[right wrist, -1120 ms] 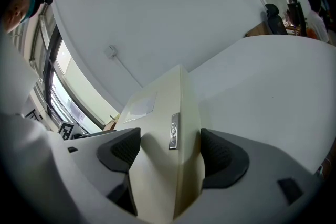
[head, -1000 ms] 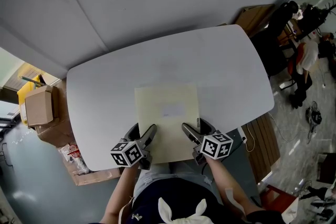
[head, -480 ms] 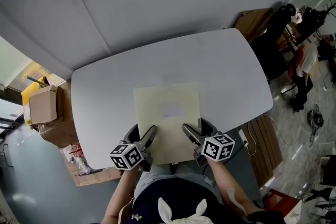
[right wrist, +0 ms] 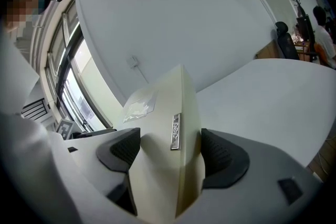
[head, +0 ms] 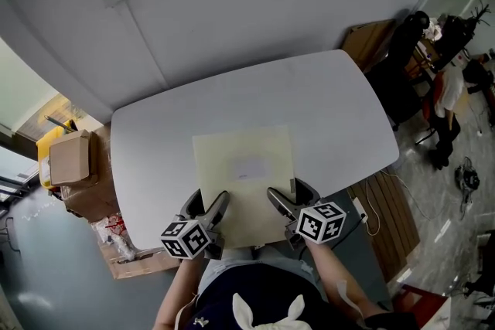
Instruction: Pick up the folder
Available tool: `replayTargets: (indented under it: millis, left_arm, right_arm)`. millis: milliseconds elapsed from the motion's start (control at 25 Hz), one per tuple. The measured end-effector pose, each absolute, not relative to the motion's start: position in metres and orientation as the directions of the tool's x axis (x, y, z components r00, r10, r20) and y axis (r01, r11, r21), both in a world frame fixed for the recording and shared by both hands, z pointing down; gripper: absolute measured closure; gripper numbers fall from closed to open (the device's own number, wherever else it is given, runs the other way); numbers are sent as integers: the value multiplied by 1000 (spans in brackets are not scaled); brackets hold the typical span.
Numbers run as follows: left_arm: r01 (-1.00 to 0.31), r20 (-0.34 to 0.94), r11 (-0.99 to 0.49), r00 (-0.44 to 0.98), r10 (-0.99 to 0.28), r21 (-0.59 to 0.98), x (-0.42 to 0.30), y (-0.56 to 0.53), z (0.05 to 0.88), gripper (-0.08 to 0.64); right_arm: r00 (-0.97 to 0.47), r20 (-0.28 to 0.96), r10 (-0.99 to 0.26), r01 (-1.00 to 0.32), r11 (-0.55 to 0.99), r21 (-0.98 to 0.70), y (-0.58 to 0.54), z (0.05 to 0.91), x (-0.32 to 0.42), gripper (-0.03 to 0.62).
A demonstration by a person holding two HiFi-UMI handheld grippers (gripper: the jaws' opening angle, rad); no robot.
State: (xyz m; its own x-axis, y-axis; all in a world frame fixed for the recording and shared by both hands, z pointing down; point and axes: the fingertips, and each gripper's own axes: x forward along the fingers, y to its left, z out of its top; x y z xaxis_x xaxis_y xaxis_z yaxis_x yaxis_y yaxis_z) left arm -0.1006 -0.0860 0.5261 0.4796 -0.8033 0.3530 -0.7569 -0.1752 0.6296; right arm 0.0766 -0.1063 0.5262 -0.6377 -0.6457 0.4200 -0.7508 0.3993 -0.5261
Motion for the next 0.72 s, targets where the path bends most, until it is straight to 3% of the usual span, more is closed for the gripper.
replayTargets:
  millis: [720]
  left_arm:
    - [-768,271,-219,454,-848,601,-93,-47,481,227]
  right_arm:
    - [-652,347,-674,-743,477,-470,-71,478,83,275]
